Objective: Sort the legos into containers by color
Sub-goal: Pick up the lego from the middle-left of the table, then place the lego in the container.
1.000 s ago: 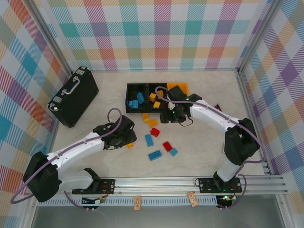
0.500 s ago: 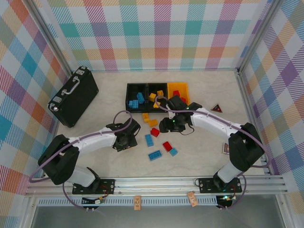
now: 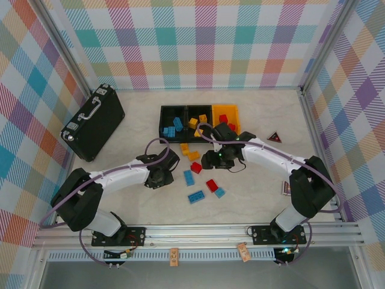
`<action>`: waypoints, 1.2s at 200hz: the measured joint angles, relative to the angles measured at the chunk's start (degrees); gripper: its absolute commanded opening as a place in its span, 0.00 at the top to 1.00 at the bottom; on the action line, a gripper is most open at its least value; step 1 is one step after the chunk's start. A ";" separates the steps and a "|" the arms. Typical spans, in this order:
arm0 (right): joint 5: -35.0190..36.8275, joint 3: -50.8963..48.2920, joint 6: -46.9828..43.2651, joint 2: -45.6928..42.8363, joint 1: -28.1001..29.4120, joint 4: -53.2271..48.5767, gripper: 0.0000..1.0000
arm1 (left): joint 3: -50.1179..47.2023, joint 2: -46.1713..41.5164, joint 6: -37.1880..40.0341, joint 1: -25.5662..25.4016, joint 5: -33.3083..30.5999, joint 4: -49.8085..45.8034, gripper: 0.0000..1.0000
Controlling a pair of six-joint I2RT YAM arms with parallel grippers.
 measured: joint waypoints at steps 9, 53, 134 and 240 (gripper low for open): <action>-0.22 0.00 0.04 -0.46 0.00 0.02 0.43 | 1.20 -0.02 0.50 0.02 -0.13 -0.72 0.69; -1.18 -0.85 0.87 -4.20 -1.05 1.20 0.43 | 10.19 0.72 3.93 0.00 -1.14 -2.54 0.69; -1.01 -5.77 3.28 -11.61 -8.22 1.84 0.43 | 35.50 18.14 12.26 0.02 0.20 -4.09 0.68; -1.03 -7.06 4.33 -13.07 -11.41 2.82 0.43 | 63.32 39.89 16.79 3.02 5.22 -6.51 0.67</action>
